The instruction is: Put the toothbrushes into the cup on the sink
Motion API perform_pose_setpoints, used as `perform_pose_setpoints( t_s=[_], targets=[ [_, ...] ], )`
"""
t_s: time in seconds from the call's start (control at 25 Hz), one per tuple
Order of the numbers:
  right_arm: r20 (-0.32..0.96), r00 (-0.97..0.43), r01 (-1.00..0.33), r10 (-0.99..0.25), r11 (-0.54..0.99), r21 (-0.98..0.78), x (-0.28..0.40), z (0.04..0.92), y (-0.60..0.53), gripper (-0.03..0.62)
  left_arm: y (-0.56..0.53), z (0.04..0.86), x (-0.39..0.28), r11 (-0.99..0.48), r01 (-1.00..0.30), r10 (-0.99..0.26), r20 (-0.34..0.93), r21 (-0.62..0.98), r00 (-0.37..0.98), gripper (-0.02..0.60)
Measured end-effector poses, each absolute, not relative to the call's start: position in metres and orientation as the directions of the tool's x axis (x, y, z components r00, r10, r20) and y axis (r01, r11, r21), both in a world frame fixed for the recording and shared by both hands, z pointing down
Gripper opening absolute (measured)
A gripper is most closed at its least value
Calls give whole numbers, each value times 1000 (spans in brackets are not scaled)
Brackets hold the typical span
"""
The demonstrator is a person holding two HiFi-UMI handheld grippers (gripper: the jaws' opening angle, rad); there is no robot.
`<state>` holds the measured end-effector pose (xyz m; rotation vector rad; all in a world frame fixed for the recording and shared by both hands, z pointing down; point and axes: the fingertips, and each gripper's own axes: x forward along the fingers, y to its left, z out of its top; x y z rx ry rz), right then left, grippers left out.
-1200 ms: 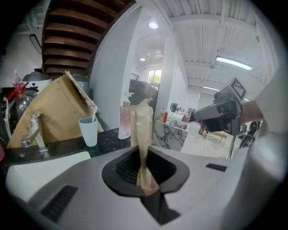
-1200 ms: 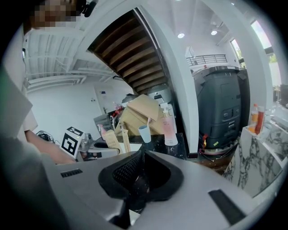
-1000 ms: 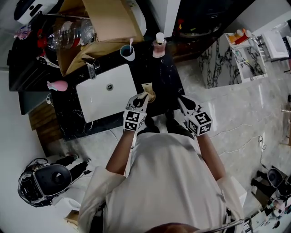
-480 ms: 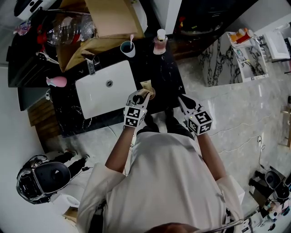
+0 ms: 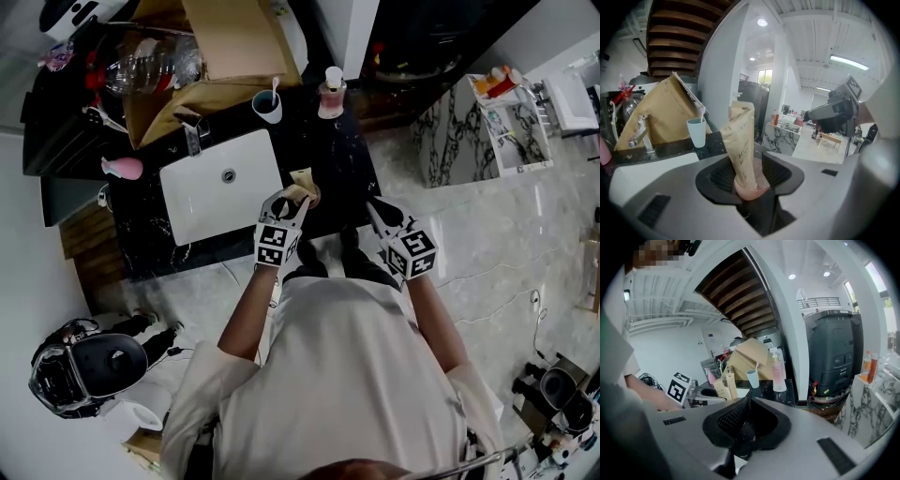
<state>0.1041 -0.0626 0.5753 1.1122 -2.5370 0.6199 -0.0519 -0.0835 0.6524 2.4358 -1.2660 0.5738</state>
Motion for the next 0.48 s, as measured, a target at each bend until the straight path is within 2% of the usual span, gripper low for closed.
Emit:
perform_pose_setpoints(
  t_s=[0.48],
  targets=[
    [414,-692,-711,-591,655,-254,90,562,-67,41,-72,619,-72,-476,-870,-753,451,132,480,181]
  ],
)
